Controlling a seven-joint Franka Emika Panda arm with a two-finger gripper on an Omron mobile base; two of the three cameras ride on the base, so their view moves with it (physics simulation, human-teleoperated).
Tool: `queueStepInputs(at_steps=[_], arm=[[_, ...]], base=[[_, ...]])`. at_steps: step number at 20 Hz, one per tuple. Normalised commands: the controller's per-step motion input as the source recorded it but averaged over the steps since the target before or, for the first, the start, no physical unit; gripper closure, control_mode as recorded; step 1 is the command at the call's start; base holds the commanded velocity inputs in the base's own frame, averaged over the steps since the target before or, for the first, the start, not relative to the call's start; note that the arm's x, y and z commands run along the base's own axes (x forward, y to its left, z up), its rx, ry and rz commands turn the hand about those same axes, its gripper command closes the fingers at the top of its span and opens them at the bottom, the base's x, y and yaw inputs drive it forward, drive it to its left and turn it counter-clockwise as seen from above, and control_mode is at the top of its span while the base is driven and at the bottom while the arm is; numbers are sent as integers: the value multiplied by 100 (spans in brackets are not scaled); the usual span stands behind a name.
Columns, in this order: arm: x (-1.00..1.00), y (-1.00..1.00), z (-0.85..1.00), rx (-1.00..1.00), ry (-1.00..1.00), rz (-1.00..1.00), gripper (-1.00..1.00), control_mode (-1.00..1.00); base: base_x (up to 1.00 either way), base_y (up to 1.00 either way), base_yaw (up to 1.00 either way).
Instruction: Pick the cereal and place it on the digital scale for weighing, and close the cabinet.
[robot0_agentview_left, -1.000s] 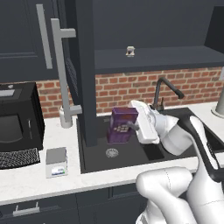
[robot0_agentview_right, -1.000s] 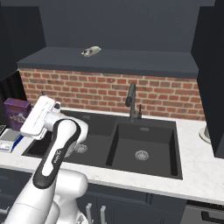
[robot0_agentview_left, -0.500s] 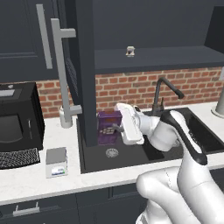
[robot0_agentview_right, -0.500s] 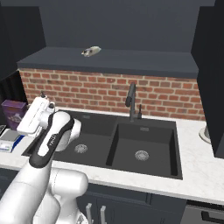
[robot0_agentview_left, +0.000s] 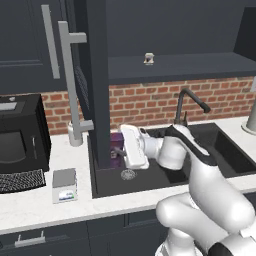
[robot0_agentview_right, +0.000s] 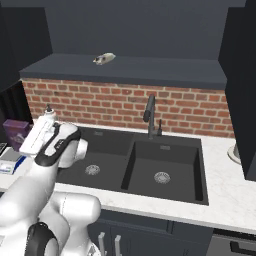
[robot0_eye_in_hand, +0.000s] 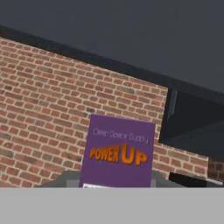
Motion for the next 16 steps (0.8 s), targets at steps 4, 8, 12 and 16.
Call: queueStepInputs(at_steps=[4, 8, 12, 16], arm=[[42, 56, -40, 0, 0, 0, 100, -100], [36, 46, -43, 0, 0, 0, 100, -100], [44, 38, -52, 0, 3, 0, 100, -100], [25, 30, -41, 0, 0, 0, 100, -100]], base=[[0, 0, 0], [0, 0, 0], [0, 0, 0], [0, 0, 0]])
